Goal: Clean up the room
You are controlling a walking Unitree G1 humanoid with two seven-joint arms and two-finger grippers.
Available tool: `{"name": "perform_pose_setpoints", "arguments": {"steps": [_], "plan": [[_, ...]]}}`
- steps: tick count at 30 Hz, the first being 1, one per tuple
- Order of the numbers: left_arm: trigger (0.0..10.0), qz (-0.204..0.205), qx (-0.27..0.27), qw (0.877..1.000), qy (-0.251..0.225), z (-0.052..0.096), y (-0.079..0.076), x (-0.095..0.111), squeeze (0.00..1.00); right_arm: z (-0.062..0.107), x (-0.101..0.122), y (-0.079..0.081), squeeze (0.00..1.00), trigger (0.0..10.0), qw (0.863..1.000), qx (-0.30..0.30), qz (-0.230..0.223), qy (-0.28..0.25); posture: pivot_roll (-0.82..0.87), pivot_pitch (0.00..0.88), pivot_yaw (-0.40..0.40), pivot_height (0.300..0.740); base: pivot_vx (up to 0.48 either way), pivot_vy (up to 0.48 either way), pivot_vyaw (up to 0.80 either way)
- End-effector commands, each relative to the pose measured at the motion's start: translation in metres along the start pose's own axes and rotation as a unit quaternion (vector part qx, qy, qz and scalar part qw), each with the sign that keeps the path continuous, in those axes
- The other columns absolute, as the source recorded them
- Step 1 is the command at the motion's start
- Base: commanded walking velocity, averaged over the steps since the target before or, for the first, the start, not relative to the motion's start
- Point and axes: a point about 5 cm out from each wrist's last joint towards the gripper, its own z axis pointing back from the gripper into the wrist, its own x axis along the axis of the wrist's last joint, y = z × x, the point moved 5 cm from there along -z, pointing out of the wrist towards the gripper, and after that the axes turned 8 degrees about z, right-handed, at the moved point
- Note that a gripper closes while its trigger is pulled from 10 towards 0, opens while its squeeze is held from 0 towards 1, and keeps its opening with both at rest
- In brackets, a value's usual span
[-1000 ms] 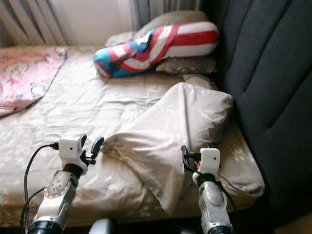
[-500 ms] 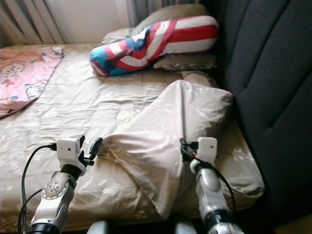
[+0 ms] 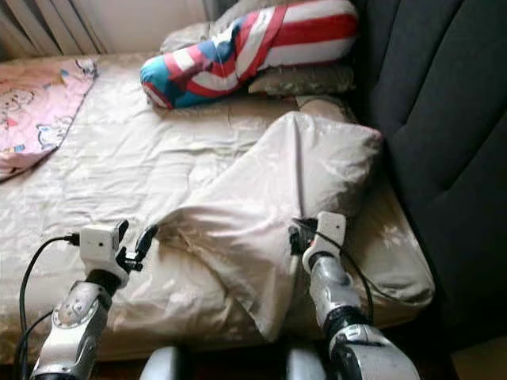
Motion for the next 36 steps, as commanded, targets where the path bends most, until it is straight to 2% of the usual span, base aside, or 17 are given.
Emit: {"name": "perform_pose_setpoints", "arguments": {"steps": [1, 2, 4, 8, 9, 13, 16, 20, 24, 28, 35, 36], "plan": [[10.0, 0.001, 0.001, 1.000, 0.004, 0.003, 0.004, 0.001, 0.00, -0.001, 0.000, 0.002, 1.00, 10.0, 1.000, -0.001, -0.025, 0.010, 0.05, 0.154, 0.038, 0.623, 0.000, 0.000, 0.00], [10.0, 0.001, 0.001, 1.000, 0.004, 0.003, 0.004, 0.001, 0.00, -0.001, 0.000, 0.002, 1.00, 10.0, 1.000, -0.001, -0.025, 0.010, 0.05, 0.154, 0.038, 0.623, 0.000, 0.000, 0.00], [10.0, 0.000, 0.000, 1.000, 0.003, 0.002, 0.004, 0.004, 0.00, -0.002, -0.003, 0.004, 1.00, 10.0, 0.998, 0.002, -0.061, 0.025, 0.05, 0.154, 0.039, 0.623, 0.000, 0.000, 0.00], [10.0, -0.001, -0.001, 1.000, 0.004, 0.002, 0.004, 0.005, 0.00, -0.002, -0.007, 0.007, 0.99, 10.0, 0.996, 0.013, -0.076, 0.039, 0.05, 0.147, 0.043, 0.623, 0.000, 0.000, 0.00], [10.0, -0.001, -0.002, 1.000, 0.005, 0.002, 0.004, 0.005, 0.00, 0.000, -0.017, 0.009, 0.00, 10.0, 0.996, 0.020, -0.065, 0.060, 0.05, 0.141, 0.045, 0.623, 0.000, 0.000, 0.00], [10.0, -0.002, -0.003, 1.000, 0.007, 0.002, 0.003, 0.005, 0.00, 0.003, -0.030, 0.006, 0.00, 10.0, 0.994, 0.011, -0.067, 0.088, 0.05, 0.138, 0.047, 0.623, 0.000, 0.000, 0.00], [10.0, -0.003, -0.004, 1.000, 0.009, 0.003, 0.003, 0.005, 0.00, 0.005, -0.039, 0.012, 0.00, 10.0, 0.990, 0.031, -0.087, 0.103, 0.05, 0.139, 0.049, 0.623, 0.000, 0.000, 0.00], [10.0, -0.003, -0.005, 1.000, 0.011, 0.004, 0.001, 0.005, 0.00, 0.008, -0.048, 0.014, 0.00, 10.0, 0.989, 0.035, -0.075, 0.120, 0.05, 0.144, 0.051, 0.623, 0.000, 0.000, 0.00], [10.0, -0.004, -0.006, 1.000, 0.012, 0.005, 0.001, 0.005, 0.00, 0.010, -0.056, 0.017, 0.00, 10.0, 0.987, 0.041, -0.084, 0.133, 0.06, 0.162, 0.054, 0.623, 0.000, 0.000, 0.00], [10.0, -0.010, -0.007, 1.000, 0.015, 0.011, 0.002, 0.006, 0.00, 0.016, -0.073, 0.023, 0.00, 10.0, 0.982, 0.048, -0.077, 0.166, 0.08, 0.188, 0.060, 0.623, 0.000, 0.000, 0.00], [10.0, -0.017, -0.007, 1.000, 0.023, 0.018, 0.005, 0.007, 0.00, 0.020, -0.084, 0.032, 0.00, 10.0, 0.977, 0.069, -0.081, 0.187, 0.10, 0.210, 0.073, 0.623, 0.000, 0.000, 0.00], [10.0, -0.019, -0.008, 0.999, 0.026, 0.019, 0.005, 0.007, 0.00, 0.021, -0.086, 0.033, 0.00, 3.2, 0.976, 0.070, -0.078, 0.189, 0.11, 0.216, 0.078, 0.623, 0.000, 0.000, 0.00]]}}
